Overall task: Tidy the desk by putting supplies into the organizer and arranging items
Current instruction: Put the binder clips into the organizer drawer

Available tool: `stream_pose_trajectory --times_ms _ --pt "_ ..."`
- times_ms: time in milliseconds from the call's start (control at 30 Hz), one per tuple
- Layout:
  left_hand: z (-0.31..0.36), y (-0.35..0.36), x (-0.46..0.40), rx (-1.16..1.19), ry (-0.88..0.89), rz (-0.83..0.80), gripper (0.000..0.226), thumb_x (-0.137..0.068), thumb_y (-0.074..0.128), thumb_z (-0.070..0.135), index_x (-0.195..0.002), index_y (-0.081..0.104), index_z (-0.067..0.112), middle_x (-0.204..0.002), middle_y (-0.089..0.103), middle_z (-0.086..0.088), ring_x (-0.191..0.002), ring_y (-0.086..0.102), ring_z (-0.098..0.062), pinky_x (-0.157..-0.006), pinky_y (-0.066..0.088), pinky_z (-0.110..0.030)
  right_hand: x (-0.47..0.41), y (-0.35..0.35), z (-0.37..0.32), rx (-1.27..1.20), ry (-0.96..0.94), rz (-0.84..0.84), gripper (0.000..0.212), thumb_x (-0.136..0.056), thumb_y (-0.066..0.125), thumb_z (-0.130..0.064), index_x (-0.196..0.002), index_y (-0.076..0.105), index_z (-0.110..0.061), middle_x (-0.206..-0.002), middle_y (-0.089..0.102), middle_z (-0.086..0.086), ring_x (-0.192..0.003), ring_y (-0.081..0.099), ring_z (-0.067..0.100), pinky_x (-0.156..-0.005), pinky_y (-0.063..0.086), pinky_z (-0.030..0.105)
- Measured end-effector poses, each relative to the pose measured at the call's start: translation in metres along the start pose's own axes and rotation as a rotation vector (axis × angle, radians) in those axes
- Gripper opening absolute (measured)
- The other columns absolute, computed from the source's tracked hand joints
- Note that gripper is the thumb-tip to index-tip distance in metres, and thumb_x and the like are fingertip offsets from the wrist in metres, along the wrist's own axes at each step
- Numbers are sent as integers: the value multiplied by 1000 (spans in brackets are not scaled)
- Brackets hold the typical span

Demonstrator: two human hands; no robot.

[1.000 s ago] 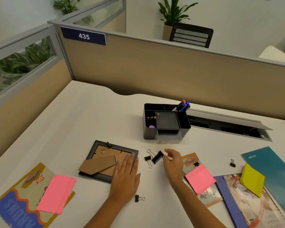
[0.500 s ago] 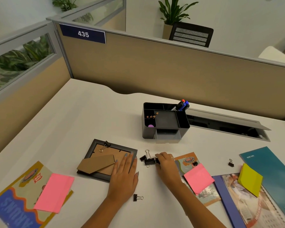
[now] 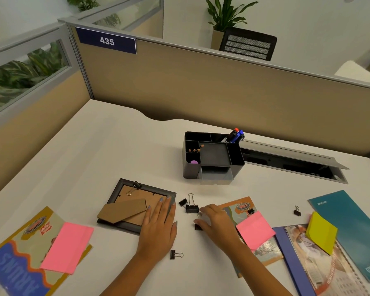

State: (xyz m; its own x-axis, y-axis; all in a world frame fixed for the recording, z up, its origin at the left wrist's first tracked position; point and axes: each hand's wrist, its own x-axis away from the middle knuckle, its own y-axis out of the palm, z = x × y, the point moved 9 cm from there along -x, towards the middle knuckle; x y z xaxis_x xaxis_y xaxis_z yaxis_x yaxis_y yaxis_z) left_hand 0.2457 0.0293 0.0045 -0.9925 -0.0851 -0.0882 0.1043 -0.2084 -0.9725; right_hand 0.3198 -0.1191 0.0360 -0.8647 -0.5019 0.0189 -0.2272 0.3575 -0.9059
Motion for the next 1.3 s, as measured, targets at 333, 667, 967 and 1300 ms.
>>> stream_pose_trajectory --times_ms 333,667,967,1300 --pt "0 -1 0 -1 -7 11 53 -94 34 34 -143 35 14 -153 28 -6 -142 23 -24 -111 22 -45 24 12 3 -123 206 109 29 -87 58 -21 -114 59 -11 -108 57 5 -94 55 22 -76 45 25" --pt "0 -3 -1 27 -32 30 52 -92 35 33 -140 41 15 -150 34 -5 -139 30 -23 -109 25 -45 14 -107 -5 -355 99 629 9 -83 65 -3 -90 68 -6 -97 57 1 -87 55 8 -74 44 8" --pt "-1 0 0 28 -12 34 45 -92 39 30 -135 49 23 -149 35 -7 -139 29 -24 -110 24 -44 -69 -104 19 -101 126 326 13 -87 60 -13 -93 71 -10 -96 67 6 -84 59 16 -70 37 12" --pt "0 -2 0 11 0 50 44 -92 38 30 -133 52 22 -148 37 -9 -139 31 -24 -109 24 -44 -59 -107 -7 -5 13 479 10 -83 62 -8 -89 69 -11 -89 67 5 -80 58 21 -68 45 28"
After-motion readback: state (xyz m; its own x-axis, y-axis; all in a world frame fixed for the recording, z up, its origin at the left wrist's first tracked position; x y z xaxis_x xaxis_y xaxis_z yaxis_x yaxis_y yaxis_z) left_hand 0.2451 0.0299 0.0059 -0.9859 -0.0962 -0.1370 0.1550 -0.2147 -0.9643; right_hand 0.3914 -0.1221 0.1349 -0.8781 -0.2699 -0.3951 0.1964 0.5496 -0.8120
